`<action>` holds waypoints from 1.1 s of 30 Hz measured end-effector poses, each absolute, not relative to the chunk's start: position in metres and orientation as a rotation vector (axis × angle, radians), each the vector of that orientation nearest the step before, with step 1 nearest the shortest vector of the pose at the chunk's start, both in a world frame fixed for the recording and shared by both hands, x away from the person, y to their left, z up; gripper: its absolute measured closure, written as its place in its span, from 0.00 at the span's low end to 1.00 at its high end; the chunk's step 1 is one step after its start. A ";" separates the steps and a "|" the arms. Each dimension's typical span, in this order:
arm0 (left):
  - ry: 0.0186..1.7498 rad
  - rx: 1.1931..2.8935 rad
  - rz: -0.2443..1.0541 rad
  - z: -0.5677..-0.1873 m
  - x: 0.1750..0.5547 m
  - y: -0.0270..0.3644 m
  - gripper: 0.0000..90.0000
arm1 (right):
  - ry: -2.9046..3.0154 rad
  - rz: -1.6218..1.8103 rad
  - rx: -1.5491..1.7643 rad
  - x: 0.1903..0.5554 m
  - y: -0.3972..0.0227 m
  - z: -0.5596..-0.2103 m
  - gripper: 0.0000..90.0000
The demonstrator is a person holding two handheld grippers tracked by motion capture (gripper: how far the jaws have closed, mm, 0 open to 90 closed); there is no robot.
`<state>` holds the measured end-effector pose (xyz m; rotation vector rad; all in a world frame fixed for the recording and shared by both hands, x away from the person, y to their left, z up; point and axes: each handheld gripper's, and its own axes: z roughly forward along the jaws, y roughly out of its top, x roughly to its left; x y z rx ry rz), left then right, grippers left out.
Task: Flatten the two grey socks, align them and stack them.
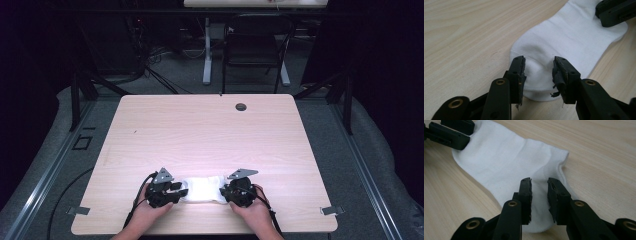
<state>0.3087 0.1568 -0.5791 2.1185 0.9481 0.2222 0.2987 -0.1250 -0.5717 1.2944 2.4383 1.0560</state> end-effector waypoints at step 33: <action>0.990 2.043 0.263 -0.584 0.336 0.160 0.63 | 2.360 1.091 1.320 0.326 -0.121 -0.575 0.77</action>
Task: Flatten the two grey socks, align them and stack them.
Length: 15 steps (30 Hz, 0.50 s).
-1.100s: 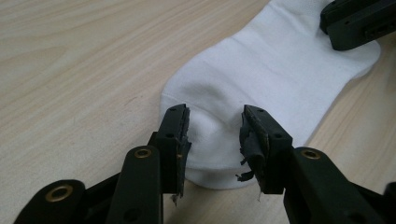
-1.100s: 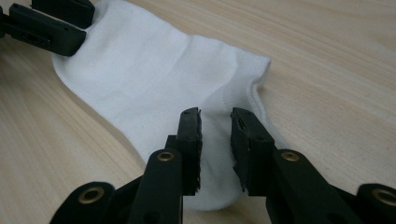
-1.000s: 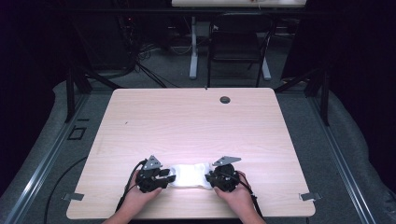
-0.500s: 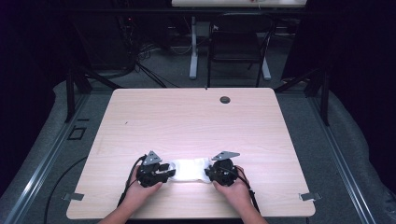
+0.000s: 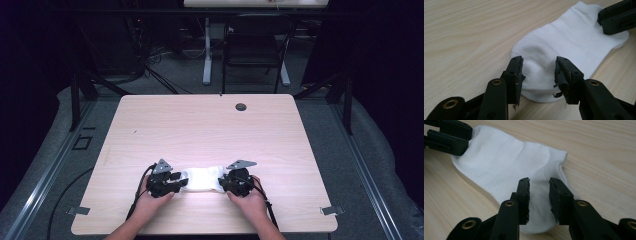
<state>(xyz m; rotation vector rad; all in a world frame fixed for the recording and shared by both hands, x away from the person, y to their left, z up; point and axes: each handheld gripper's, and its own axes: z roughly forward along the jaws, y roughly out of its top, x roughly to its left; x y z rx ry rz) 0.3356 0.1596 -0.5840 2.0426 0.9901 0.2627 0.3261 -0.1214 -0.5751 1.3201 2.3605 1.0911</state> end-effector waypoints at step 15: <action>1.002 1.985 0.298 -0.565 0.330 0.168 0.51 | 2.304 1.151 1.282 0.319 -0.126 -0.558 0.64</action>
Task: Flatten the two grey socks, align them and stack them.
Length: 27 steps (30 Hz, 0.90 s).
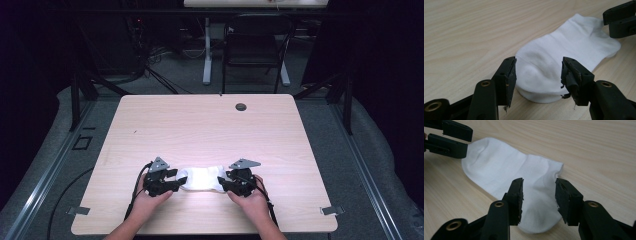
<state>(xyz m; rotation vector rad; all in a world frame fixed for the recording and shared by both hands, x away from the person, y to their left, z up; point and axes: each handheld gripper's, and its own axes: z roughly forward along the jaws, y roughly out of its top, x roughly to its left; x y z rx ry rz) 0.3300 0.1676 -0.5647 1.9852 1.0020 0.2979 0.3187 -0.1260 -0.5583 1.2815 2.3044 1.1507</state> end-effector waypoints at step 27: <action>0.957 1.984 0.311 -0.541 0.288 0.193 0.49 | 2.220 1.240 1.241 0.263 -0.159 -0.532 0.58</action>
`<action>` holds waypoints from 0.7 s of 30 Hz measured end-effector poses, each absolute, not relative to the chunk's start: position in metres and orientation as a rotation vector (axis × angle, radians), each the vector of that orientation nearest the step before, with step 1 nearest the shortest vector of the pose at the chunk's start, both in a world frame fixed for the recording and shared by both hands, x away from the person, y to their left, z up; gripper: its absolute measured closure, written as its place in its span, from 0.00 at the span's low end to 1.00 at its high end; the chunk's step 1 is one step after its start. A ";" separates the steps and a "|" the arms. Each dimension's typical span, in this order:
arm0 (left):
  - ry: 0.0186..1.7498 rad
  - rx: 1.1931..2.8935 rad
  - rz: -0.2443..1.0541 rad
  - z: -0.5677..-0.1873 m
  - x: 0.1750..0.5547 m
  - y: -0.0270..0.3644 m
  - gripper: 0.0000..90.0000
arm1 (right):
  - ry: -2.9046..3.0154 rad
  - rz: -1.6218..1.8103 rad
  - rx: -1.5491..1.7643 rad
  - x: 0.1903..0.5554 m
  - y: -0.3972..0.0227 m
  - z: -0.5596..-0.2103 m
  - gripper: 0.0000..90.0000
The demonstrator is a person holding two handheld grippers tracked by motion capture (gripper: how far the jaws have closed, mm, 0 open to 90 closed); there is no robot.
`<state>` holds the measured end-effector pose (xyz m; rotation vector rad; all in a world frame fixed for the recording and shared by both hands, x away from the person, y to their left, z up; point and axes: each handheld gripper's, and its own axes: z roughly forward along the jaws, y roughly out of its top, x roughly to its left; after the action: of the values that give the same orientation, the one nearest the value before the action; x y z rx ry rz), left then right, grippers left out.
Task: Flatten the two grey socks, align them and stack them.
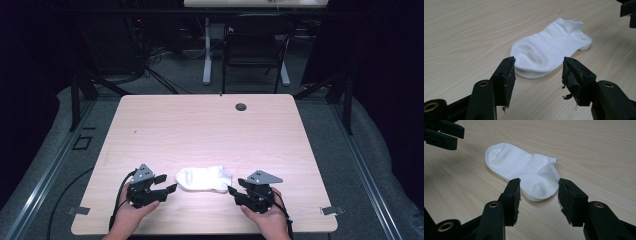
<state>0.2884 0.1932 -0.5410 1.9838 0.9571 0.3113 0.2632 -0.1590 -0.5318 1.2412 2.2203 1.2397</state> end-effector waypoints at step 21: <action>0.911 2.105 0.349 -0.571 0.294 0.186 0.48 | 2.222 1.164 1.240 0.266 -0.163 -0.570 0.57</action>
<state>0.2943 0.1863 -0.5708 2.1055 0.9111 0.3493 0.2663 -0.1628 -0.5703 1.2400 2.2224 1.1639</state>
